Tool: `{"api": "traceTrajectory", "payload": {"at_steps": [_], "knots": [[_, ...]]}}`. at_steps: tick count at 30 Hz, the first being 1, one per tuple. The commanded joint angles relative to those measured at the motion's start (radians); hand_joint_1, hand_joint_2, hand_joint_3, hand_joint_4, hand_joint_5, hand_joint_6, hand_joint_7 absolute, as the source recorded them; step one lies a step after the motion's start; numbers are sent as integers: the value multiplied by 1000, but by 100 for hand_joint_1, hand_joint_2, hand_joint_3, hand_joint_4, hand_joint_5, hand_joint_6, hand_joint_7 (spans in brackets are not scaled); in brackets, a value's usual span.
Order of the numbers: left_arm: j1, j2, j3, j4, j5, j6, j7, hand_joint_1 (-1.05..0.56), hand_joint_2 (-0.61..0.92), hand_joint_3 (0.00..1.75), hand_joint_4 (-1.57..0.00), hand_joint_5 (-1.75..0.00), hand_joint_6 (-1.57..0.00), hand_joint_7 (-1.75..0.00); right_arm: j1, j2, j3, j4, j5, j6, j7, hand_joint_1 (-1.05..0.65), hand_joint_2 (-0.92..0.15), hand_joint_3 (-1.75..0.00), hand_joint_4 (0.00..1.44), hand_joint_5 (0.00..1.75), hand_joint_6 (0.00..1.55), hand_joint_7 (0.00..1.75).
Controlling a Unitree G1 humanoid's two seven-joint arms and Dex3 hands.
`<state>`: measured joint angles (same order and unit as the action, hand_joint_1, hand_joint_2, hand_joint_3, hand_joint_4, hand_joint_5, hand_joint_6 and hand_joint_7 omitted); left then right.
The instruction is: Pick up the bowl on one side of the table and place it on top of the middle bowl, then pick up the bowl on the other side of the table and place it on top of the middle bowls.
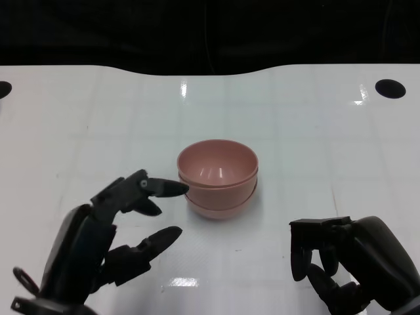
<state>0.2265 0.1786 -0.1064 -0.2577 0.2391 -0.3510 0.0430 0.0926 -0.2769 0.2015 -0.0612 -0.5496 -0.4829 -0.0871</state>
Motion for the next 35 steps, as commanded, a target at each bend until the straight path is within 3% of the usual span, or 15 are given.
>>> {"api": "traceTrajectory", "payload": {"at_steps": [1,2,5,16,21,35], "knots": [[32,-9,25,-9,-59,18,-21,-11,55,97,-56,-135,-61,-99,0,-1,-8,0,15,-1,-5,-6,-7,-169,101,175,88,159],[44,-8,30,-19,-79,38,-33,-10,52,112,-65,-135,-69,-100,-2,0,-8,0,15,0,-5,-5,-8,-169,101,175,87,159],[77,-3,44,-44,-139,84,-75,-8,50,123,-75,-138,-78,-102,-4,0,-8,2,15,2,-4,-5,-9,-169,101,175,87,159],[145,-10,44,-109,-221,194,-160,-12,48,125,-90,-163,-86,-129,4,-11,-17,5,16,-9,-9,-4,-10,-168,100,175,86,158],[104,-21,56,22,-188,95,-140,-15,39,140,-91,-174,-82,-158,4,-15,-22,9,33,1,5,-5,-11,-165,98,175,85,157],[46,-21,89,146,-192,-41,-146,-16,41,136,-88,-175,-76,-162,-26,-17,-21,49,40,-28,1,-6,-12,-167,99,175,85,157]]}}
